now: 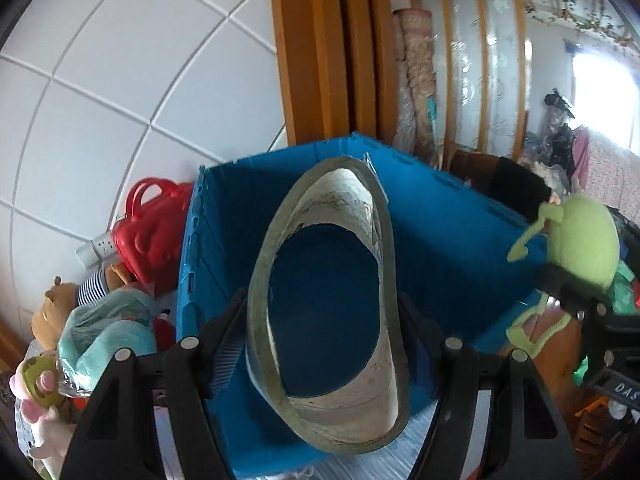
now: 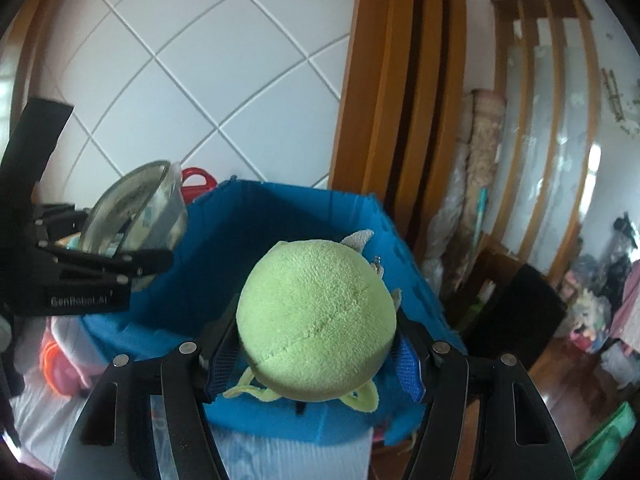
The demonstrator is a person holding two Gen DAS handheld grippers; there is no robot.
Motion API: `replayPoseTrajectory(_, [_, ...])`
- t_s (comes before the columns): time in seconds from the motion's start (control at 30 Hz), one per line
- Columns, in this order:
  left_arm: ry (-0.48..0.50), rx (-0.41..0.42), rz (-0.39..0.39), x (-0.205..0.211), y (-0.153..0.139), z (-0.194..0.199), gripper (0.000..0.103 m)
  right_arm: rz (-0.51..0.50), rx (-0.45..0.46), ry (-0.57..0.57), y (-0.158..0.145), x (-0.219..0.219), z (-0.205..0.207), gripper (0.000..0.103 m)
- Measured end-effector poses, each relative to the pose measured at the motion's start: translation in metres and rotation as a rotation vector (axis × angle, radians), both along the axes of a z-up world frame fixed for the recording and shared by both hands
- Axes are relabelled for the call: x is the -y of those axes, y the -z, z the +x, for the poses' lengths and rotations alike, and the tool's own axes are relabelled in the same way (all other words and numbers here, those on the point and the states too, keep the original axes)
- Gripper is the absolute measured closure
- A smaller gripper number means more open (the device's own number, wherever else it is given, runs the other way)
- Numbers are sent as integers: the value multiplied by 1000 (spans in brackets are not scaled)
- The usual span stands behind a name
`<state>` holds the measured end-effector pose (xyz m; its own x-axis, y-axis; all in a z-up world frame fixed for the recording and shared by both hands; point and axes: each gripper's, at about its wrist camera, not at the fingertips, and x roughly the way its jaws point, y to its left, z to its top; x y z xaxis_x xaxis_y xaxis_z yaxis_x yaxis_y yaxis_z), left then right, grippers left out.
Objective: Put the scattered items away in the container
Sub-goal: 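Carry the alien plush and cup into the blue crate and release both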
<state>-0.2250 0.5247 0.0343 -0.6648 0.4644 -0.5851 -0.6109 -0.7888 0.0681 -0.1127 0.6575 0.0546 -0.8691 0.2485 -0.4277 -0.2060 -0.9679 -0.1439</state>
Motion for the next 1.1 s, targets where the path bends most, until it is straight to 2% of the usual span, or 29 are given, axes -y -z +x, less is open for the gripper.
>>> replayPoseTrajectory(0.2, [-71,84,-51,-22,26,-38,34,-3,82,-58,14,-22,-72,37])
replayPoseTrajectory(0.37, [-141,137,-85,-29,46,-52,34,-21,158,-113,36,-33,-109,37])
replayPoseTrajectory(0.6, [-186,175,-134,-39,54,-60,34,-48,230,-144,55,-49,-126,37])
replayPoseTrajectory(0.9, [-210,190,-169,-43,56,-62,31,-62,286,-163,59,-54,-133,36])
replayPoseTrajectory(0.93, [-210,192,-171,-43,56,-62,30,-66,291,-164,59,-54,-133,35])
replayPoseTrajectory(1.0, [-208,175,-167,-44,54,-61,21,-60,289,-157,59,-53,-132,33])
replayPoseTrajectory(1.1, [-206,169,-165,-44,53,-61,20,-52,288,-146,60,-52,-131,33])
